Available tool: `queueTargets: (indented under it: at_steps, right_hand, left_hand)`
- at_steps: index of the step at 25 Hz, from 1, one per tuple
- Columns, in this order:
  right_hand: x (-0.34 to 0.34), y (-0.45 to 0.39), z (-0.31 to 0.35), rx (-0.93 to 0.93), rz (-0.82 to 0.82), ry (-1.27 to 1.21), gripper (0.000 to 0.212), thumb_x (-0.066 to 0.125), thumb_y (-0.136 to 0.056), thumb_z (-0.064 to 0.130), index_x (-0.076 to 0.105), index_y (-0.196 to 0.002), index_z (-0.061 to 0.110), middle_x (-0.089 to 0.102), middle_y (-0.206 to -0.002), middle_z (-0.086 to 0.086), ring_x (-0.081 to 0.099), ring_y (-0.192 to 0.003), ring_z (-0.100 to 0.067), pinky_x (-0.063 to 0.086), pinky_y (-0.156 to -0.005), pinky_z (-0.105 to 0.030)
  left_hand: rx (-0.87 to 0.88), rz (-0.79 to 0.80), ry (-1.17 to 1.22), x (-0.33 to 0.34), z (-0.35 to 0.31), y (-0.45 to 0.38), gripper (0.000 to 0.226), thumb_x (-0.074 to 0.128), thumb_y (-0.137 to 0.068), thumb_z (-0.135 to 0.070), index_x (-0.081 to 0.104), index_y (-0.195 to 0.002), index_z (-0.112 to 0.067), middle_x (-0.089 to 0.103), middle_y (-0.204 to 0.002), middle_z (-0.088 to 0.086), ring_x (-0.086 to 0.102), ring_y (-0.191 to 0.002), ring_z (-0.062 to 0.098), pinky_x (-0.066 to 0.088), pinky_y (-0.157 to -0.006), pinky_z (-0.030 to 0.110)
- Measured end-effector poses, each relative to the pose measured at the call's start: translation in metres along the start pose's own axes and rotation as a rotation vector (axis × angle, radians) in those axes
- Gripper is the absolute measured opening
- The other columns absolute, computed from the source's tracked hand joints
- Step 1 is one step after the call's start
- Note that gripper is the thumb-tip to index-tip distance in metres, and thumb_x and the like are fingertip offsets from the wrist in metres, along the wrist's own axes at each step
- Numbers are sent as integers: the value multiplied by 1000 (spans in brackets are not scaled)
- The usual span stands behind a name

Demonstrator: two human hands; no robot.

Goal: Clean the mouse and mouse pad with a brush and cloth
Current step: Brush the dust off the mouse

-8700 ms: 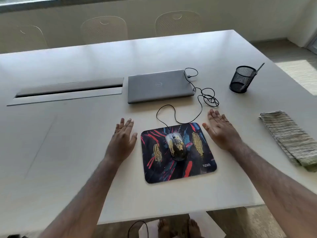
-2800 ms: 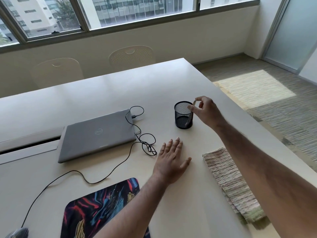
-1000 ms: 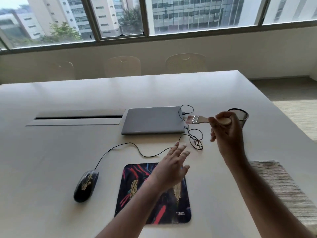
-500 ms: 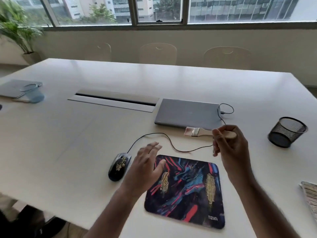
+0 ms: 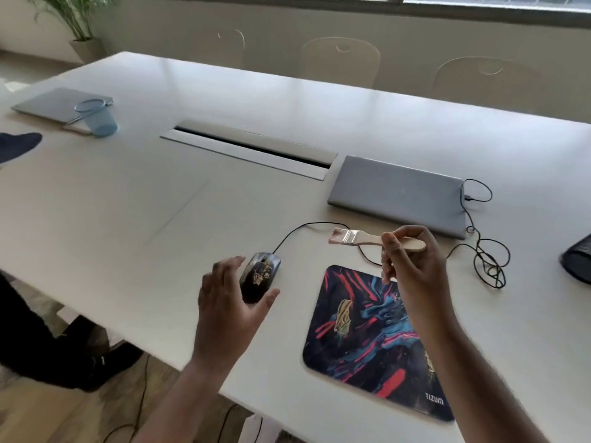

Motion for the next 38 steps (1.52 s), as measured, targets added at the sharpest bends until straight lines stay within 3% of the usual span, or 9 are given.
queueTargets:
  at_steps: [5, 10, 14, 22, 27, 31, 38]
  right_hand:
    - [38, 10, -5, 54, 102, 7, 17, 68, -97, 24, 57, -97, 12, 66, -67, -10, 50, -52, -27, 44, -45, -30]
    - [59, 19, -17, 128, 143, -24, 22, 69, -95, 23, 65, -104, 4, 76, -80, -17, 64, -61, -24, 49, -45, -28]
    - [66, 28, -27, 154, 166, -40, 20, 72, -92, 21, 70, -106, 6, 79, -87, -18, 72, -67, -27, 52, -47, -28]
    - [80, 33, -32, 155, 116, -55, 21, 69, -94, 18, 70, -107, 3, 79, -87, -19, 74, -67, -27, 53, -46, -28]
    - [99, 28, -16, 59, 127, 13, 19, 69, -95, 21, 70, -106, 6, 80, -87, -14, 72, -69, -35, 51, -46, -32]
    - [114, 19, -6, 9, 118, 60, 19, 68, -97, 24, 69, -107, 8, 80, -88, -9, 74, -70, -32, 51, -49, -35]
    - [142, -1, 6, -2, 131, 36, 13, 67, -100, 19, 68, -103, 7, 80, -86, -10, 76, -68, -31, 47, -48, -29]
  left_hand:
    - [-129, 86, -36, 17, 26, 8, 96, 64, -72, -79, 46, -138, -12, 54, -124, 2, 50, -115, 24, 48, -101, 45]
    - [-128, 104, -108, 33, 31, 5, 89, 67, -75, -76, 50, -134, -11, 56, -121, 2, 53, -111, 23, 50, -96, 41]
    - [-109, 89, -91, 36, 34, -2, 75, 67, -78, -69, 53, -127, -15, 55, -116, 0, 53, -108, 22, 46, -95, 38]
    - [-138, 43, 25, 32, 41, -13, 66, 60, -78, -69, 56, -123, -21, 57, -115, -6, 52, -109, 19, 42, -97, 37]
    - [-95, -18, 54, 16, 42, -22, 65, 64, -78, -65, 59, -126, -22, 63, -117, -8, 54, -108, 19, 41, -96, 36]
    - [-85, -54, 91, 0, 41, -28, 69, 72, -77, -61, 61, -131, -20, 67, -113, -10, 50, -108, 15, 36, -96, 32]
    - [-43, -72, 102, -17, 38, -36, 69, 75, -75, -58, 62, -132, -21, 65, -114, -13, 47, -111, 14, 33, -96, 31]
Point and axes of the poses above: each hand's wrist, its own y-axis away from the middle knuckle, its own x-axis out of the palm, z = x × y, the point moved 6 cm from there along -y, towards the middle knuckle
